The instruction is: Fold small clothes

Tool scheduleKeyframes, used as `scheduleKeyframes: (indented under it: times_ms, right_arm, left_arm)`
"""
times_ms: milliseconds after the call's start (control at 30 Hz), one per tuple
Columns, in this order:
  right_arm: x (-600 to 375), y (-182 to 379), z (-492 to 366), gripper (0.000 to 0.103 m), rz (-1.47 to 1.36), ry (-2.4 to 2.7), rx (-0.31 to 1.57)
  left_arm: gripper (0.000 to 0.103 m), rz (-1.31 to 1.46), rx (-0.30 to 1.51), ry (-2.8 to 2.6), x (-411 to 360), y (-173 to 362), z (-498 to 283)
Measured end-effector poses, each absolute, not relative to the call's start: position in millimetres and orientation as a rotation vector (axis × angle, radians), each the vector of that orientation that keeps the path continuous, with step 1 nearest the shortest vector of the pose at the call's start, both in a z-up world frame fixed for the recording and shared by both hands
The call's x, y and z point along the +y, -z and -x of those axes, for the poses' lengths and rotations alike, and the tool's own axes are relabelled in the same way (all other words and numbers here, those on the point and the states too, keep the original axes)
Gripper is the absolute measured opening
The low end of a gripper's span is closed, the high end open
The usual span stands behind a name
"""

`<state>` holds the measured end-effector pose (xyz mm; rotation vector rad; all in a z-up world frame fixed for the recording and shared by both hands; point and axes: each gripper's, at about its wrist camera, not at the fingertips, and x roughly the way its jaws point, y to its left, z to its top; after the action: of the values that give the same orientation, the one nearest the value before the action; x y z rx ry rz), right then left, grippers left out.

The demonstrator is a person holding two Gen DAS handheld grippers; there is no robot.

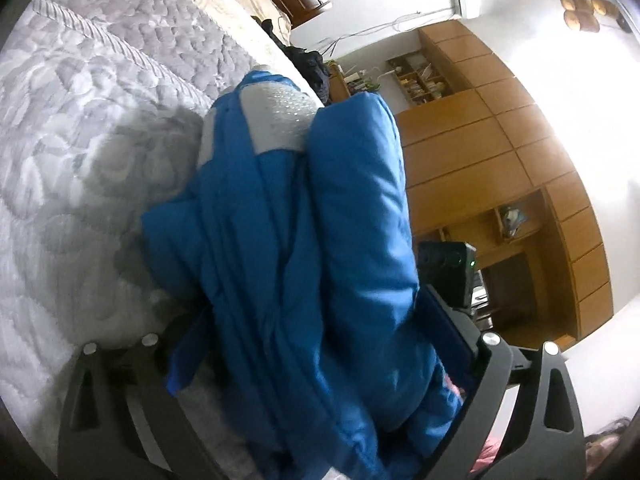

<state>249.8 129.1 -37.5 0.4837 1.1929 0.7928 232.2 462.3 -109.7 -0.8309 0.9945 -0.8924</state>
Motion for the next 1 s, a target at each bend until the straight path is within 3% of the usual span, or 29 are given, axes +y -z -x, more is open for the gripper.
scheduleKeyframes:
  times_ms: [267,300,367,567,700,1000]
  right_arm:
    - [134,41,-248,0.099,-0.483,-0.789,1.179]
    - [134,40,-247,0.096,-0.478,-0.788,1.172]
    - [131,38,-246,0.091,-0.475,-0.786,1.163]
    - [120,31,-241,0.072,-0.495,-0.808,1.135]
    - [107,20,-234,0.064,-0.497,-0.824,1.125]
    - [34,-16,-193,0.063,-0.489,-0.805,1.084]
  left_arm:
    - [0.097,0.770,0.980,0.857,442,108,-235]
    - [0.093,0.763,0.977,0.858,439,107,-235]
    - [0.076,0.768,0.975,0.869,438,108,-233]
    - [0.060,0.784,0.946,0.865,437,105,-225]
    - [0.057,0.788,0.941,0.865,425,96,-217]
    - [0.057,0.753,0.951,0.898,345,60,-175]
